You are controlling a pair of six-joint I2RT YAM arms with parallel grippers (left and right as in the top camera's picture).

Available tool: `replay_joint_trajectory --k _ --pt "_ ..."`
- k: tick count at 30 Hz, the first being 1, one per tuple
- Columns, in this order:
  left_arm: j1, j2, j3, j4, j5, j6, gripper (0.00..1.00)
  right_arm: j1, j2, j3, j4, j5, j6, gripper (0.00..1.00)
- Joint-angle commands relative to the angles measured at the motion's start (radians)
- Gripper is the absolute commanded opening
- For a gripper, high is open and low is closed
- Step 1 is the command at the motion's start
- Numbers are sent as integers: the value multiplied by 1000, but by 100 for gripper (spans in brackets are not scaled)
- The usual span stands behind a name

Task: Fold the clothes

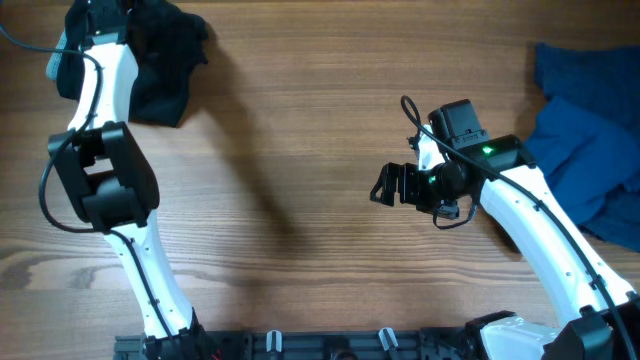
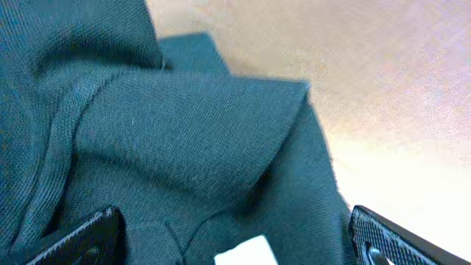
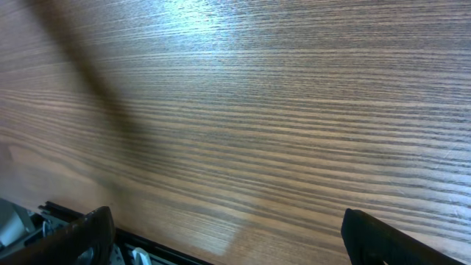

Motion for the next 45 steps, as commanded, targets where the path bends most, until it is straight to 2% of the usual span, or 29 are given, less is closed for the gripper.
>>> replay_joint_trajectory --k 1,5,14,16,18,29,35,40,45 --pt "-4 -146 -4 11 9 -2 100 3 -3 -3 -1 3 -18 100" --pt "-10 -231 -4 -71 32 -6 100 3 -3 -3 0 2 -18 99" --pt "-31 -349 -4 -434 46 -6 100 3 -3 -3 -1 -24 -21 100" --pt "-29 -337 -5 -506 51 -6 93 3 -3 -3 -1 -25 -20 99" --pt "-29 -317 -5 -534 79 -6 91 3 -3 -3 -1 -32 -21 99" --pt "-31 -111 -5 -593 110 -14 92 3 -3 -3 3 -47 -20 99" --pt "-31 -26 -5 -560 155 -13 95 3 -3 -3 3 -47 -20 99" --pt "-31 -51 -4 -505 173 -5 96 3 -3 -3 -2 -47 -21 99" --pt "-30 -166 -4 -478 173 -5 99 3 -3 -3 2 -47 -21 100"
